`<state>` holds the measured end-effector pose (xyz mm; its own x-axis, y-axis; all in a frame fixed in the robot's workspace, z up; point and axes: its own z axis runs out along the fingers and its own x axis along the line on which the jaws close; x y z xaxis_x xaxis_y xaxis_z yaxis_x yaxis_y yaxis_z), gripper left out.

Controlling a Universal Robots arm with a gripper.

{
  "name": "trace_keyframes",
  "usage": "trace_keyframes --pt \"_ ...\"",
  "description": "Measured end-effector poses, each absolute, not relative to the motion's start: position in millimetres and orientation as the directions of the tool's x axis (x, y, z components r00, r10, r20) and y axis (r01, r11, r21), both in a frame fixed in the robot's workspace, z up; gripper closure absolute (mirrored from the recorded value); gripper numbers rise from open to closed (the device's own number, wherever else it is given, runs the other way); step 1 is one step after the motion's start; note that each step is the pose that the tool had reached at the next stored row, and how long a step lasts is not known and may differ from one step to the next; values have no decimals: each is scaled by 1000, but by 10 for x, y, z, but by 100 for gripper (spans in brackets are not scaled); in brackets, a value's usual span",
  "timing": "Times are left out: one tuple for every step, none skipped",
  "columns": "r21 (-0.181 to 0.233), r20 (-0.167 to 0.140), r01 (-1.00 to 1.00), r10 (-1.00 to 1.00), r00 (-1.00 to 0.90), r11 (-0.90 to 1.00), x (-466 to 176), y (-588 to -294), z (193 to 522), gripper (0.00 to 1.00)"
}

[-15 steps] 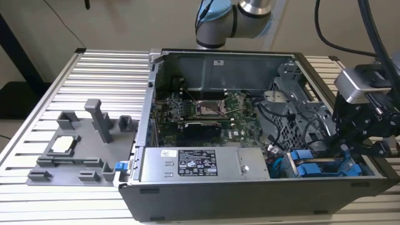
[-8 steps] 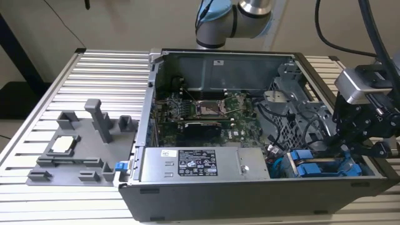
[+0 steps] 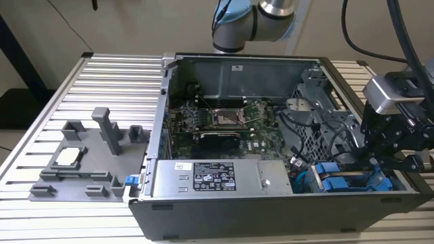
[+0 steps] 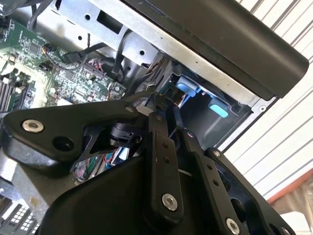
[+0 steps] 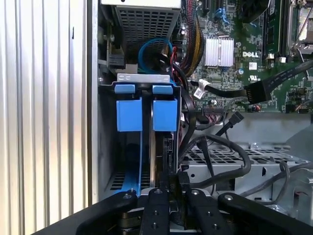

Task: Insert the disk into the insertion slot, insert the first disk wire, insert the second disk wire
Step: 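Insert the first disk wire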

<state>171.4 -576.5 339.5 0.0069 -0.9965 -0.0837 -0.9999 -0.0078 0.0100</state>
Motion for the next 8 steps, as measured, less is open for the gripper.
trace_keyframes --pt "10 -84 -1000 -996 7 -8 1714 -5765 3390 81" --pt "10 -84 -1000 -996 7 -8 1714 -5765 3384 81" --pt "10 -84 -1000 -996 7 -7 1714 -5765 3376 81" --pt "10 -84 -1000 -996 7 -7 1714 -5765 3369 81" --pt "10 -83 -1000 -996 6 -7 1714 -5765 3361 81" --pt "10 -83 -1000 -997 6 -7 1714 -5765 3354 81" --pt "10 -83 -1000 -997 6 -7 1714 -5765 3351 81" --pt "10 -82 -1000 -997 6 -7 1714 -5765 3348 81"
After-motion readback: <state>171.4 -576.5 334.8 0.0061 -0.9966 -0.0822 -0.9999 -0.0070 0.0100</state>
